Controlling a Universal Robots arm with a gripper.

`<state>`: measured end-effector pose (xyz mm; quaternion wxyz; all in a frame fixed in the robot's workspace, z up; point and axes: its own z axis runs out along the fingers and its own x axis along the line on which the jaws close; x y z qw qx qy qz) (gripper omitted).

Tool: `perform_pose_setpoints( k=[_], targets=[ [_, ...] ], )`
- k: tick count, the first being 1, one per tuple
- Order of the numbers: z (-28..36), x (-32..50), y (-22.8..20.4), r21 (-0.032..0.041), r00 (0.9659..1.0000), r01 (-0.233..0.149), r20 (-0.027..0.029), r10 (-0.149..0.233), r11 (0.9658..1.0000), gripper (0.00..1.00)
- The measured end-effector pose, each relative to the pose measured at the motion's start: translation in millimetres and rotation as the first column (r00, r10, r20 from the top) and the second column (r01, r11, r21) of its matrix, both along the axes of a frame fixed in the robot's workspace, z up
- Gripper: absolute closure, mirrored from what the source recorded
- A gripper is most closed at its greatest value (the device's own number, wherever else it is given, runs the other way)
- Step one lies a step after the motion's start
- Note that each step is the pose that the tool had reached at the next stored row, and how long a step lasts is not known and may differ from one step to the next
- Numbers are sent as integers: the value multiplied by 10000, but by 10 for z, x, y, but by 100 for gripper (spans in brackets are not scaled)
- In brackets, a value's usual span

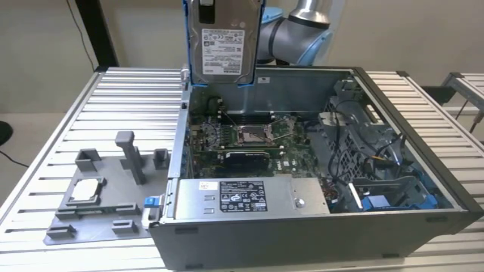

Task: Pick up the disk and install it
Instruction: 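Pick up the disk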

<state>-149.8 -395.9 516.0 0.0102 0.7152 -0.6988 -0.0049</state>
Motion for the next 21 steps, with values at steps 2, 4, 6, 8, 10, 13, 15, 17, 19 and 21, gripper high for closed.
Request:
perform_pose_setpoints(
  k=[2,4,6,8,10,13,15,17,19,21],
  targets=[
    [0,42,-32,0,10000,0,-5,0,10000,100],
    [0,85,-73,0,10000,1,-13,-1,10000,100],
    [0,129,-113,0,10000,1,-20,-1,10000,100],
    [0,173,-151,-1,10000,1,-29,-1,10000,100],
    [0,215,-187,-1,10000,1,-37,-1,10000,100],
    [0,279,-239,0,10000,1,-47,-1,10000,100],
    [0,319,-272,0,10000,0,-52,0,10000,100],
    [0,360,-304,0,10000,1,-60,-1,10000,100],
    [0,400,-337,0,10000,0,-66,0,10000,100],
    [0,441,-371,-1,10000,1,-72,-1,10000,100]
  ],
)
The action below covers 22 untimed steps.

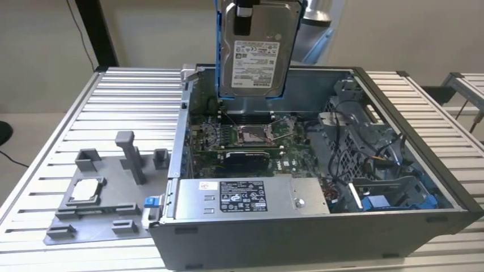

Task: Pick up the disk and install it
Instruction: 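Pick up the disk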

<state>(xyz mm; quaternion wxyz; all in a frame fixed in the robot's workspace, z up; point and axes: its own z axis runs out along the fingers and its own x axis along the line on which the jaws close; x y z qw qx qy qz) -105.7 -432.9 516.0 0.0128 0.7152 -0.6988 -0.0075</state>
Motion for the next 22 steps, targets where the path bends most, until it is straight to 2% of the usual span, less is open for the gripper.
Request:
perform_pose_setpoints(
  k=[22],
  targets=[
    [0,377,-315,1,10000,-1,-42,1,10000,100]
  ],
)
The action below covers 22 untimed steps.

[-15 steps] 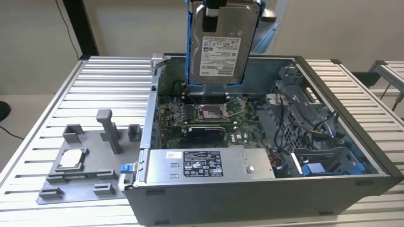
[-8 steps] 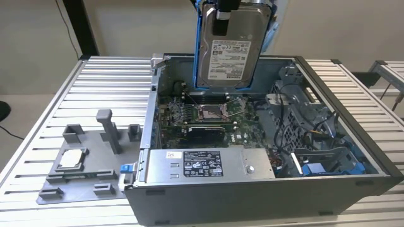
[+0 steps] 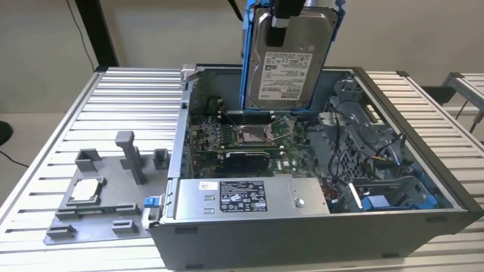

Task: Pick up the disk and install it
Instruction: 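Pick up the disk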

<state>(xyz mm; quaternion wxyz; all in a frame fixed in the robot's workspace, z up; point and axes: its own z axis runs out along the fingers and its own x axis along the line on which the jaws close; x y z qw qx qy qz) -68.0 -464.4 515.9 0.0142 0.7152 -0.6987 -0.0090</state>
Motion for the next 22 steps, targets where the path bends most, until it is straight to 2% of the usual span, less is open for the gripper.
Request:
perform_pose_setpoints(
  k=[22],
  targets=[
    [0,299,-342,-1,10000,1,-23,-1,10000,100]
  ],
)
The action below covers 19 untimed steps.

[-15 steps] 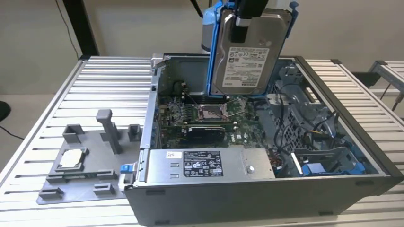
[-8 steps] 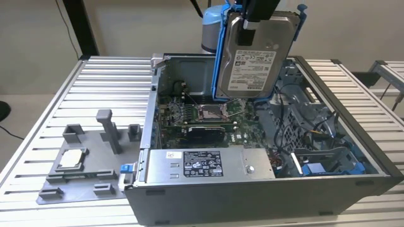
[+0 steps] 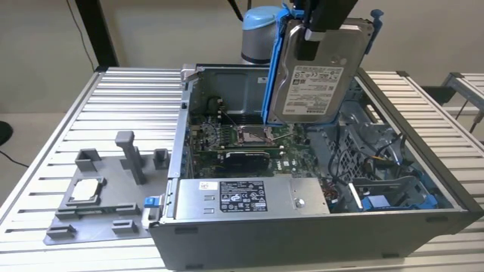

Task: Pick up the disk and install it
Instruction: 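Pick up the disk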

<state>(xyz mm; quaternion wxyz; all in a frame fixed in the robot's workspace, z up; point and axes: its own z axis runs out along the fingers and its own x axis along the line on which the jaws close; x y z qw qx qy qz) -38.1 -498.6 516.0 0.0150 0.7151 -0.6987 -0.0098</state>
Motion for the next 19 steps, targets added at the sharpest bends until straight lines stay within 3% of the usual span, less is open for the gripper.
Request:
perform_pose_setpoints(
  k=[8,19],
  targets=[
    [0,117,-139,0,10000,0,-9,0,10000,100],
    [0,255,-296,0,10000,1,-15,-1,10000,100]
  ],
)
